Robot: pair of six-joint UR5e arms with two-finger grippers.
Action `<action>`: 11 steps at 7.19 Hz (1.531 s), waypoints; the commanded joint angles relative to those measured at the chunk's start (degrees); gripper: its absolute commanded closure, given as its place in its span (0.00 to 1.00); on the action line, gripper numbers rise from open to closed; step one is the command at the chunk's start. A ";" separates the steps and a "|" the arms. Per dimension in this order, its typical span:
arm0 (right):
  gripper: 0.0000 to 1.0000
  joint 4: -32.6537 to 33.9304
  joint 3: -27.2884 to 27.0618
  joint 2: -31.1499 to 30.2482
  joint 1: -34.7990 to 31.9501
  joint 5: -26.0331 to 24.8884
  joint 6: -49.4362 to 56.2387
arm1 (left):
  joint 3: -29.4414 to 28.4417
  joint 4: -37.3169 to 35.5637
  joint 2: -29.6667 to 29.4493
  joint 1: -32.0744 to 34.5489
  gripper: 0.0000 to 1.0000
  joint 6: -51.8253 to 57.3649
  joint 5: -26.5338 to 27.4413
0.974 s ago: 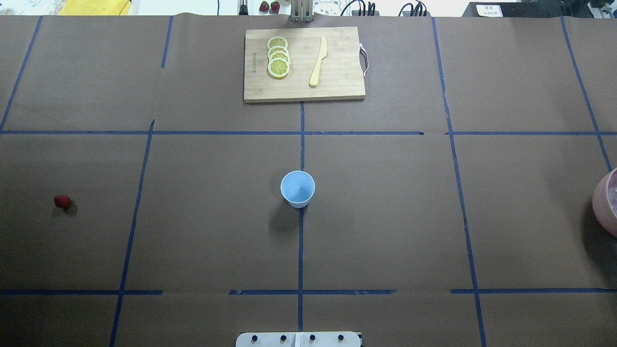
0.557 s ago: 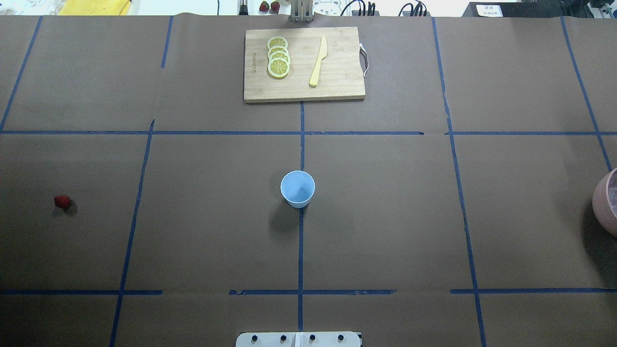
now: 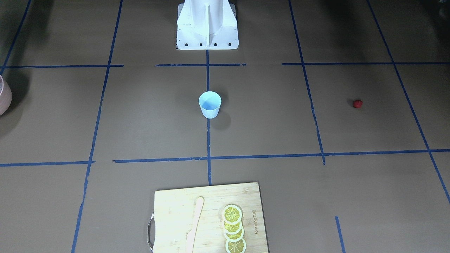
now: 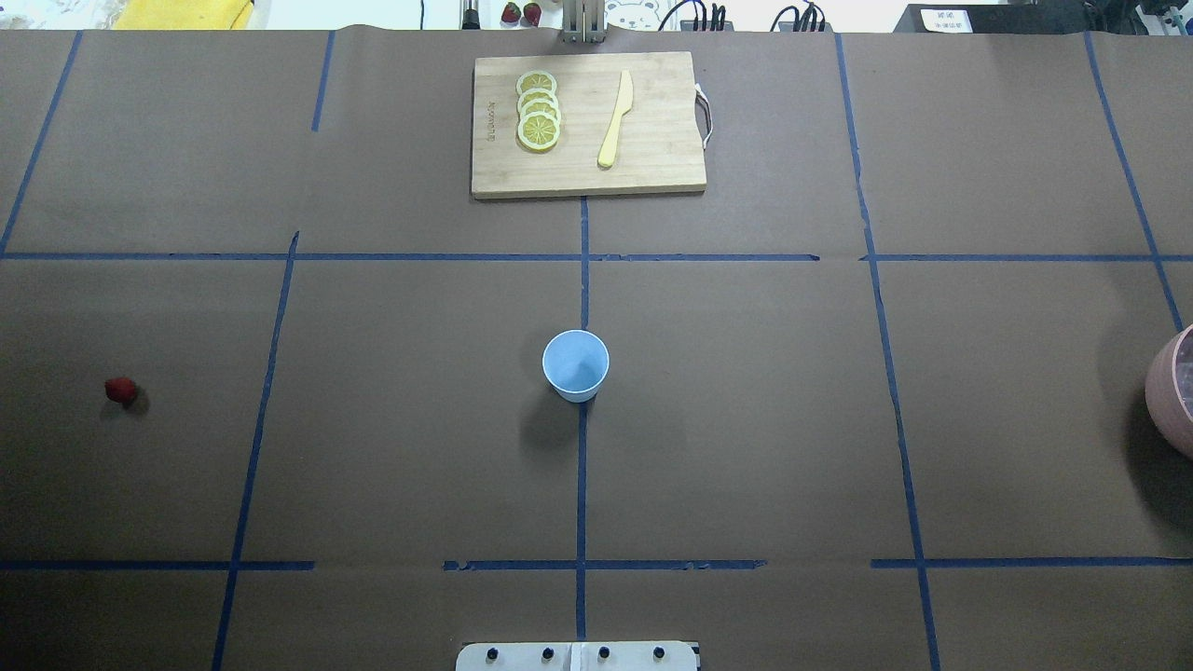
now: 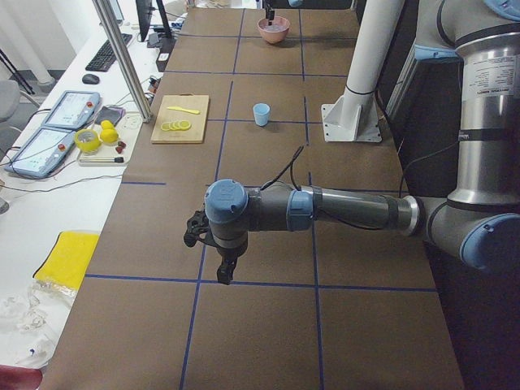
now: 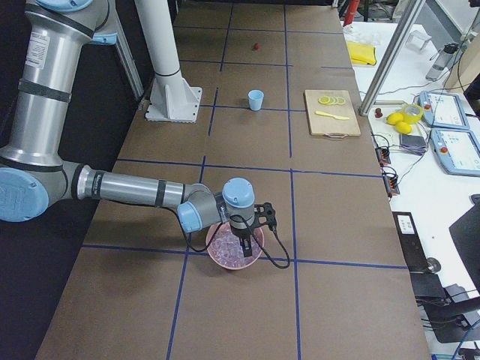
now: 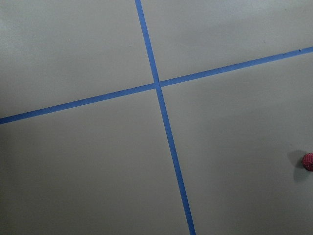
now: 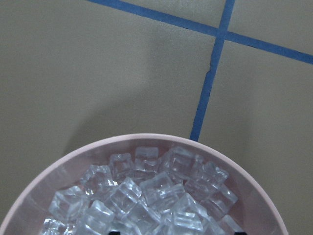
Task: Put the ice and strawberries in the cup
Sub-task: 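Grasp an ice cube from the pink bowl with the right gripper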
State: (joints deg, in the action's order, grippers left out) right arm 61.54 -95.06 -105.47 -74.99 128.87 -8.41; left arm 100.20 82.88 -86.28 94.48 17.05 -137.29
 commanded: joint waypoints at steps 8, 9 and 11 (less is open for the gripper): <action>0.98 -0.02 0.31 0.17 0.90 -2.31 0.59 | 0.09 0.00 -0.03 0.00 0.00 0.00 -0.08; 0.99 -0.02 -0.39 0.35 0.90 -1.61 0.50 | 0.09 0.00 -0.12 0.00 0.00 0.00 -0.08; 0.99 0.60 -1.97 0.87 -1.27 0.66 0.50 | 0.09 0.00 -0.12 0.00 0.00 0.00 -0.08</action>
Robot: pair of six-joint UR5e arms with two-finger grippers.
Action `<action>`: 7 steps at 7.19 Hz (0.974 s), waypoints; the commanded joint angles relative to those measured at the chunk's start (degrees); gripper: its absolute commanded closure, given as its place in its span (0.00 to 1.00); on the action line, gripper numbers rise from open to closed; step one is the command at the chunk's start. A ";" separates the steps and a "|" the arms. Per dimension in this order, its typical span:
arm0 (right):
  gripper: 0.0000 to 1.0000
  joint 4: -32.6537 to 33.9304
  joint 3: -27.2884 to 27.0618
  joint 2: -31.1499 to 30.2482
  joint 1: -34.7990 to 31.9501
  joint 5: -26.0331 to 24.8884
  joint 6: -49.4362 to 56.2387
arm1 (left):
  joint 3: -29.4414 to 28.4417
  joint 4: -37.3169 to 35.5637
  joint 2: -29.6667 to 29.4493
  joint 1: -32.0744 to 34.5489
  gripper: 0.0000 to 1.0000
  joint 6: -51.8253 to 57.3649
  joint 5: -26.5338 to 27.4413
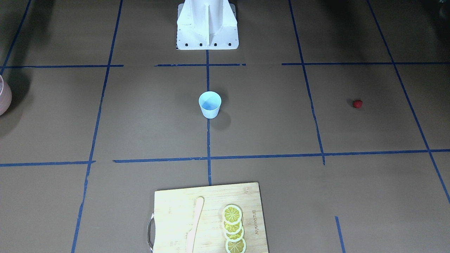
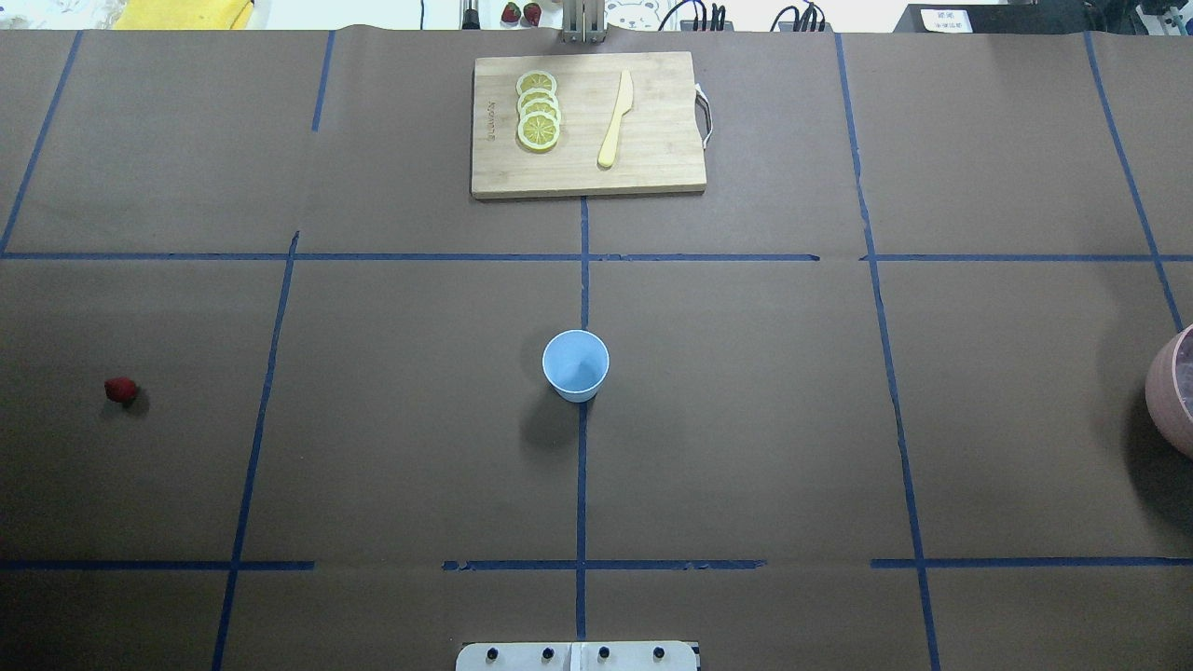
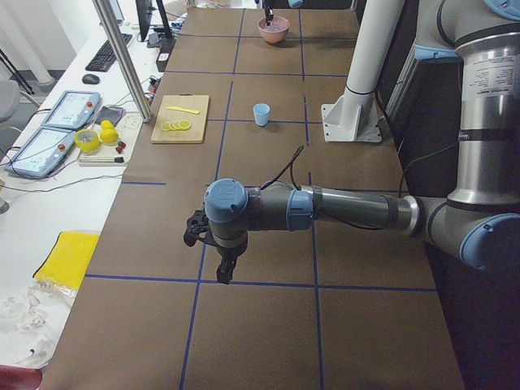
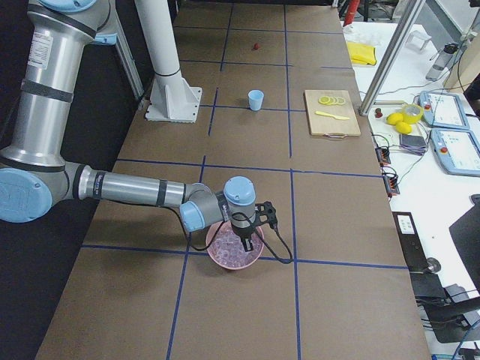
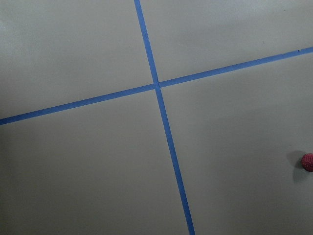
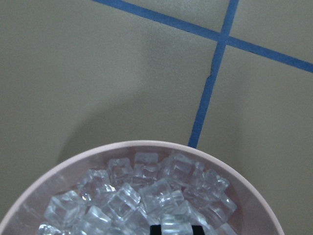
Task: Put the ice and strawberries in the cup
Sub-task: 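Grasp an ice cube from the pink bowl with the right gripper, then carry the ice cube with the right gripper over the light-blue cup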
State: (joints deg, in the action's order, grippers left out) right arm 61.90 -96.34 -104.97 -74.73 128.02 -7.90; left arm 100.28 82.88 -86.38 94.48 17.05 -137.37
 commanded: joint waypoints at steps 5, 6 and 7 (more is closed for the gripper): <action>1.00 16.50 -14.29 11.44 2.34 3.99 -16.90 | 0.00 0.00 -0.02 0.00 0.00 0.00 0.09; 1.00 16.50 -15.35 14.24 6.83 3.47 -24.20 | 0.00 0.00 0.07 0.00 0.00 0.00 0.00; 1.00 16.67 -15.71 18.97 12.44 0.76 -34.01 | 0.00 0.00 0.07 0.00 0.00 0.00 0.09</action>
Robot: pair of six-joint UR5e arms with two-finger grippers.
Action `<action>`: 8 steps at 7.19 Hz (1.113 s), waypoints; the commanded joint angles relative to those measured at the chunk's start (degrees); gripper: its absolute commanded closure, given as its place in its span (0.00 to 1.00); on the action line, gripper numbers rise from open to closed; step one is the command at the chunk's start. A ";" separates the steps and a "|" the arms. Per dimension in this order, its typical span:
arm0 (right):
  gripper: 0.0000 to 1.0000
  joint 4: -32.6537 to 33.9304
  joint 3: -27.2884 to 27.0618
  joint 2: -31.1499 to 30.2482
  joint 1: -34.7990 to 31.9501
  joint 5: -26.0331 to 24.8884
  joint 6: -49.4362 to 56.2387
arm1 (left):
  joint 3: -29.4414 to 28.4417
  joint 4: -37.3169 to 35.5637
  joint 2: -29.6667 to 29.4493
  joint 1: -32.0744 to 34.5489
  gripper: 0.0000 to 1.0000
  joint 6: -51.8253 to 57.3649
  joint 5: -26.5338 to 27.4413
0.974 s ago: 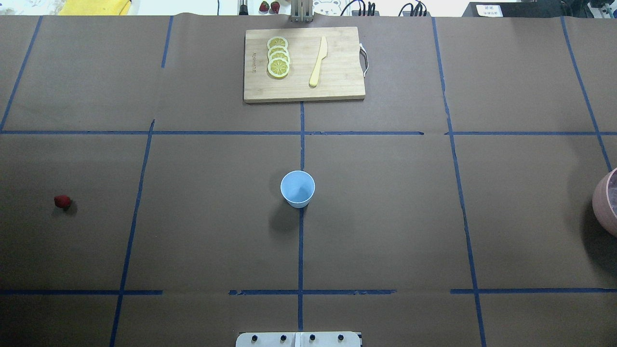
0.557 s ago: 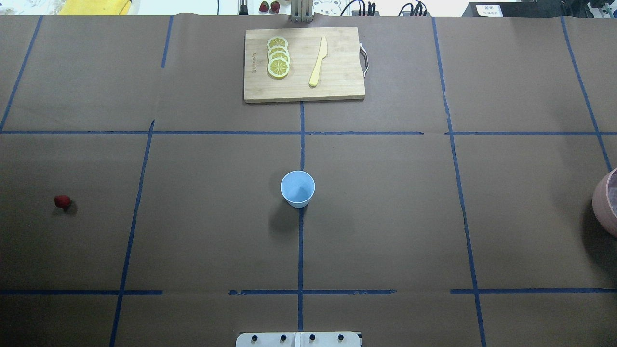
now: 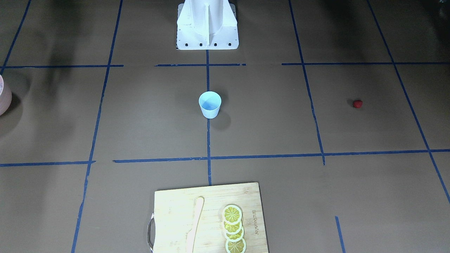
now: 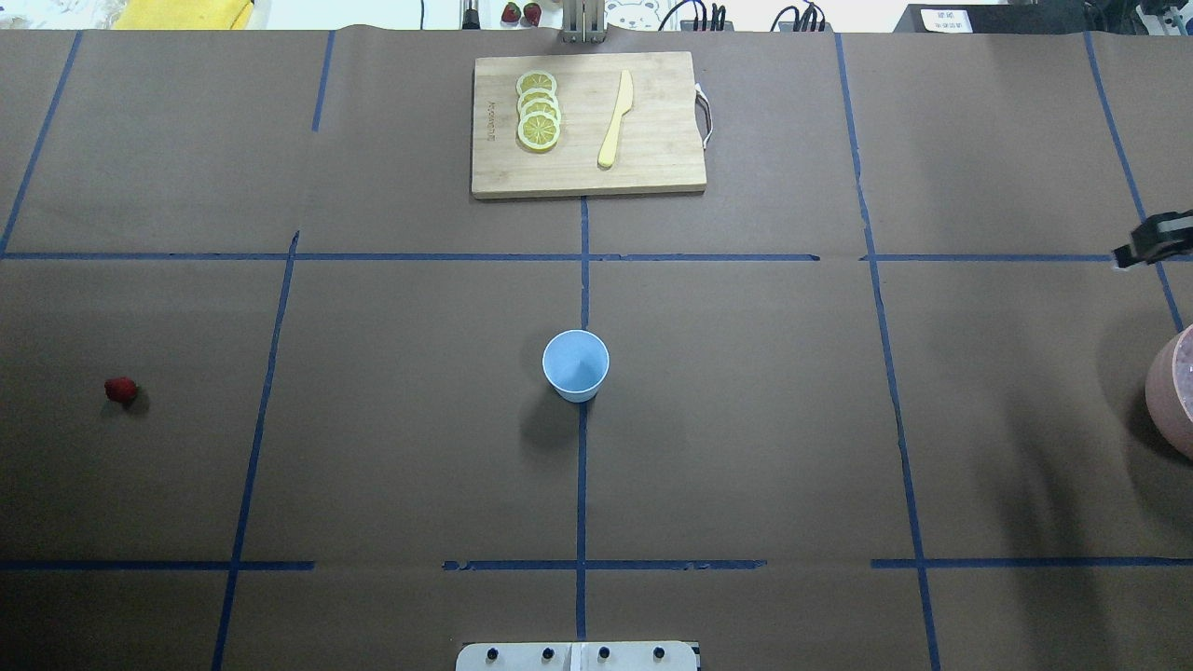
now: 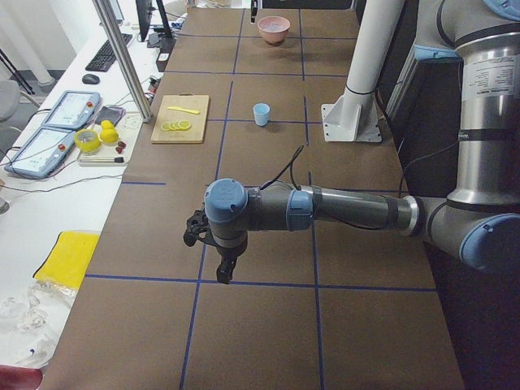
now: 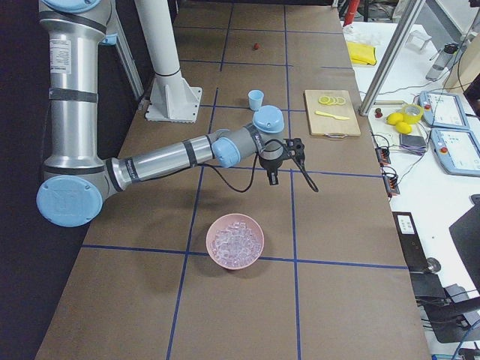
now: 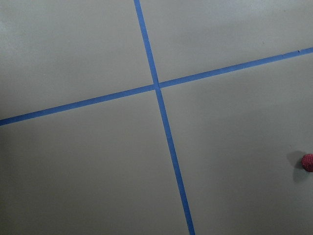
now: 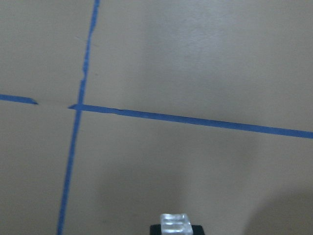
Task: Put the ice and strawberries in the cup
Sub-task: 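Carry the ice cube with the right gripper over the light-blue cup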
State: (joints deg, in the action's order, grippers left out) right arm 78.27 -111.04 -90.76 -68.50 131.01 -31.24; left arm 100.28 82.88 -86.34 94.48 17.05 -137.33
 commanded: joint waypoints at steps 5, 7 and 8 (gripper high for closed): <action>1.00 16.45 1.77 30.85 33.39 -20.50 -31.90 | -0.18 0.00 -0.05 0.00 0.00 0.00 -0.04; 1.00 16.56 11.49 42.79 39.73 -27.18 -42.36 | -0.35 -0.09 -0.05 -0.09 0.00 0.00 -0.04; 1.00 16.56 15.98 47.03 41.67 -28.69 -45.02 | -0.70 0.00 -0.05 -0.09 0.00 0.00 -0.04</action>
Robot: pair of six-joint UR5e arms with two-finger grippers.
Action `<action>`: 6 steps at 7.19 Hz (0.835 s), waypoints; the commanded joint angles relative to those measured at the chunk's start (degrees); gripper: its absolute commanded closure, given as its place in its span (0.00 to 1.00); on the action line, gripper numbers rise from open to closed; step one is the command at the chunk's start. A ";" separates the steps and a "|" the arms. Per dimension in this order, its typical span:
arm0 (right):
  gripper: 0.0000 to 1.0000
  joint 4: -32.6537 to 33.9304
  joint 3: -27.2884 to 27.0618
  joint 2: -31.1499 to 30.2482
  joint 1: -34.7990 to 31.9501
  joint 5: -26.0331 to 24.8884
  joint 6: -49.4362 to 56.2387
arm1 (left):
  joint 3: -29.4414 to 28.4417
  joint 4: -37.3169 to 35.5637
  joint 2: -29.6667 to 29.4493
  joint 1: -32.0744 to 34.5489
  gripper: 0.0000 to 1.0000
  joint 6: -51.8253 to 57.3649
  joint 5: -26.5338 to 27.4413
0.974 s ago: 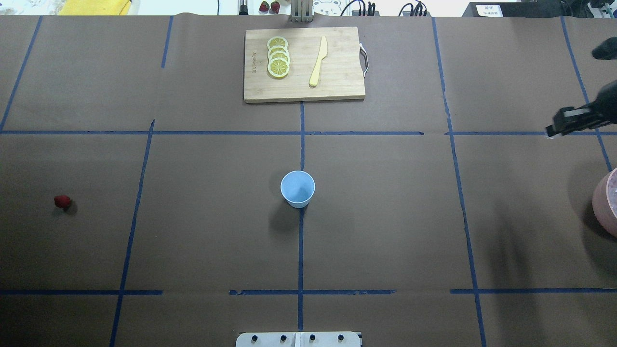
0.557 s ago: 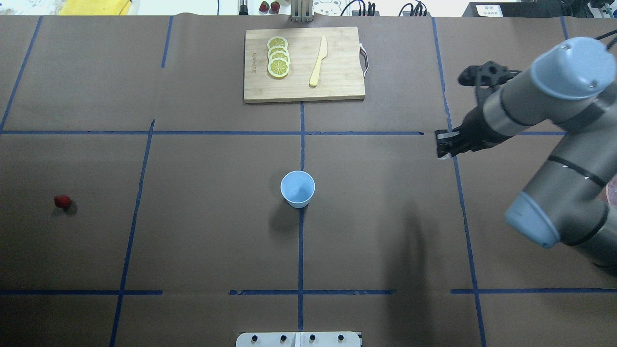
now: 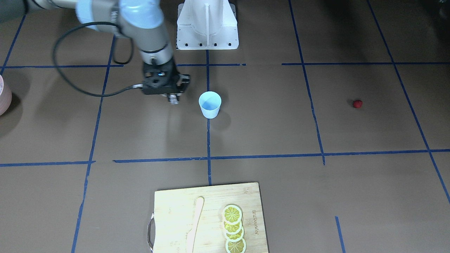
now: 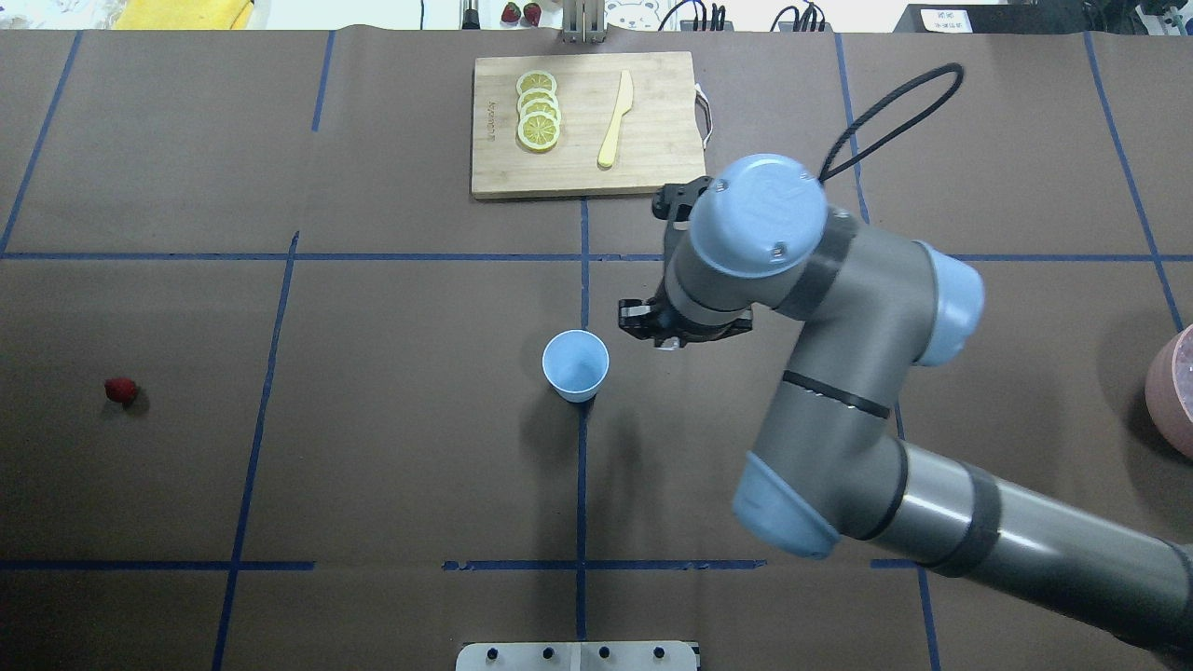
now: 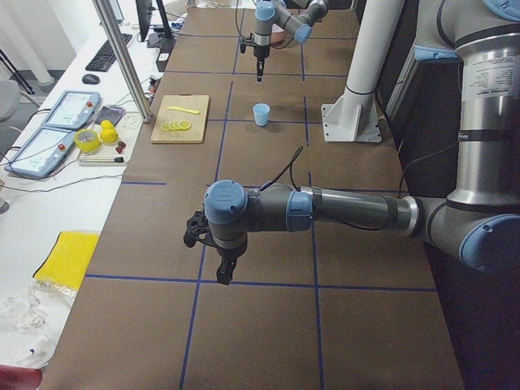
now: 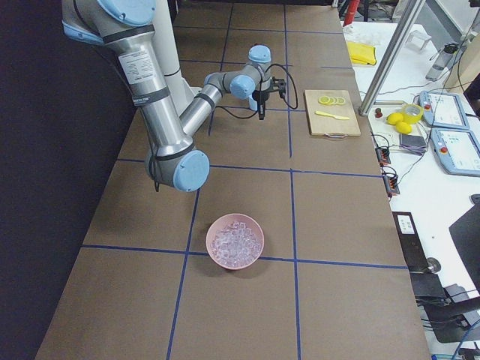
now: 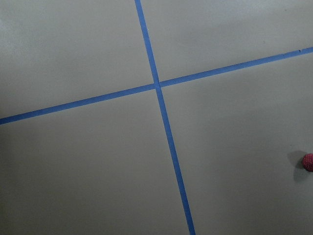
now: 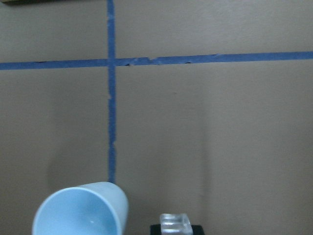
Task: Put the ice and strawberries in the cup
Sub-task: 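Carry the ice cube with the right gripper over the light-blue cup, then open the right gripper to drop the ice cube into the cup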
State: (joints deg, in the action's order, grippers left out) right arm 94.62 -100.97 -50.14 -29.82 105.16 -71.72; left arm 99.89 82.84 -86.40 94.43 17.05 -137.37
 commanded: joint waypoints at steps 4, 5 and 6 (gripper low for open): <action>0.99 0.30 7.10 7.52 4.68 -4.17 -6.06 | -0.58 0.04 0.18 -0.04 0.00 0.00 0.00; 0.58 0.22 7.19 7.43 4.68 -4.08 -5.63 | -0.58 0.04 0.18 -0.04 0.00 0.09 0.00; 0.01 0.30 6.67 7.51 4.94 -4.43 -5.53 | -0.58 0.04 0.18 -0.04 0.00 0.00 0.00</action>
State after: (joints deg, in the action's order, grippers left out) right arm 94.88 -93.94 -42.64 -25.10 100.98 -77.47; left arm 99.32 82.88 -86.24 94.39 17.09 -137.37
